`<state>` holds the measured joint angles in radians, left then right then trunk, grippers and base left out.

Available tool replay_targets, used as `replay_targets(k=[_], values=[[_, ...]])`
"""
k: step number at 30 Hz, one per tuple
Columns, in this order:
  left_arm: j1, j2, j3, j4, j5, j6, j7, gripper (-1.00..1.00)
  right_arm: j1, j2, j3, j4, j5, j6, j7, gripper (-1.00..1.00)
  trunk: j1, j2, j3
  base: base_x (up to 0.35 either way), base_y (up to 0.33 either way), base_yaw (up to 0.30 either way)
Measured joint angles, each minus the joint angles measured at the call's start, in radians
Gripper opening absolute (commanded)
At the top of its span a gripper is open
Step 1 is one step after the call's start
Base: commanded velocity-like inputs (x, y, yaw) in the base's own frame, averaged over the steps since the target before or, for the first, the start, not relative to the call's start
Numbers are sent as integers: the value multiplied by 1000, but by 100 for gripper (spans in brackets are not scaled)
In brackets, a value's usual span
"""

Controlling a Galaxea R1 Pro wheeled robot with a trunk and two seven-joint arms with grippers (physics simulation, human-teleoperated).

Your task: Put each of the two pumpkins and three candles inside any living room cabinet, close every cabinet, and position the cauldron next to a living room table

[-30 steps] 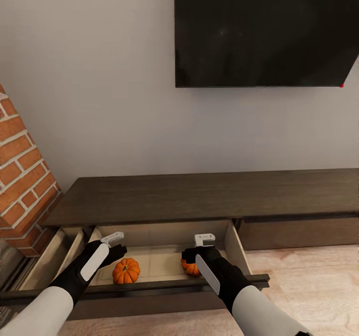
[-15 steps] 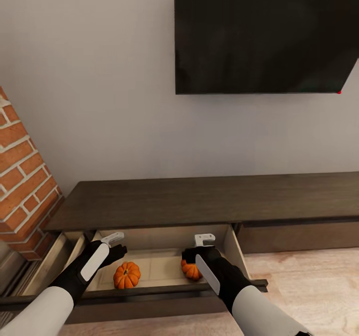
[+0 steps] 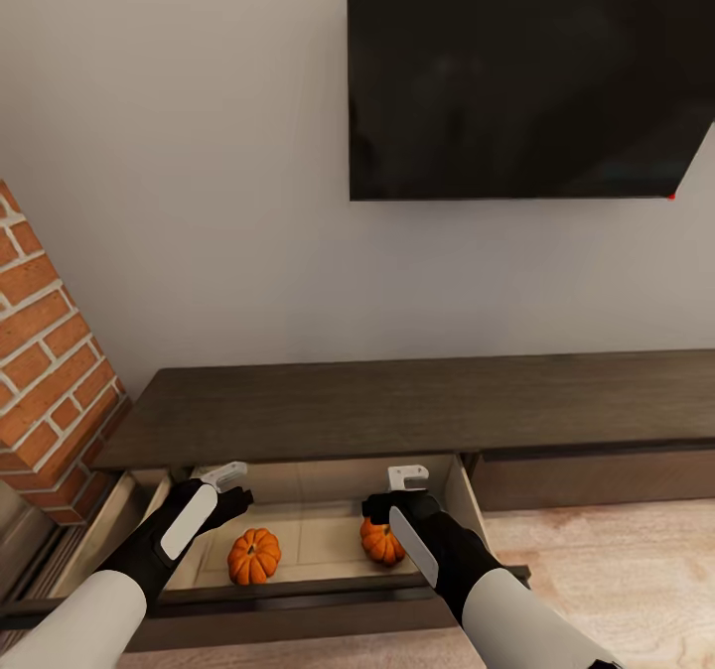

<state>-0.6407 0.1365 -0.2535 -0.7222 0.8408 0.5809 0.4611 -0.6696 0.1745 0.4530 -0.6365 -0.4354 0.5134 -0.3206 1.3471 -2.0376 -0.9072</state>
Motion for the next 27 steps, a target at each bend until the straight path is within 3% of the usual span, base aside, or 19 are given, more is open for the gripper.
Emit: replay_targets(k=[8, 15, 27], values=[[0, 1, 0, 0, -1, 0, 0, 100, 0, 0, 0, -4, -3, 0, 0, 100, -31, 56, 25, 0, 0, 0], [0, 2, 0, 0, -1, 0, 0, 100, 0, 0, 1, -8, -55, 3, 0, 100, -58, 105, 47, 0, 0, 0], [0, 1, 0, 0, 0, 1, 0, 100, -3, 0, 1, -27, -66, 18, -2, 100, -104, 189, 85, 0, 0, 0]])
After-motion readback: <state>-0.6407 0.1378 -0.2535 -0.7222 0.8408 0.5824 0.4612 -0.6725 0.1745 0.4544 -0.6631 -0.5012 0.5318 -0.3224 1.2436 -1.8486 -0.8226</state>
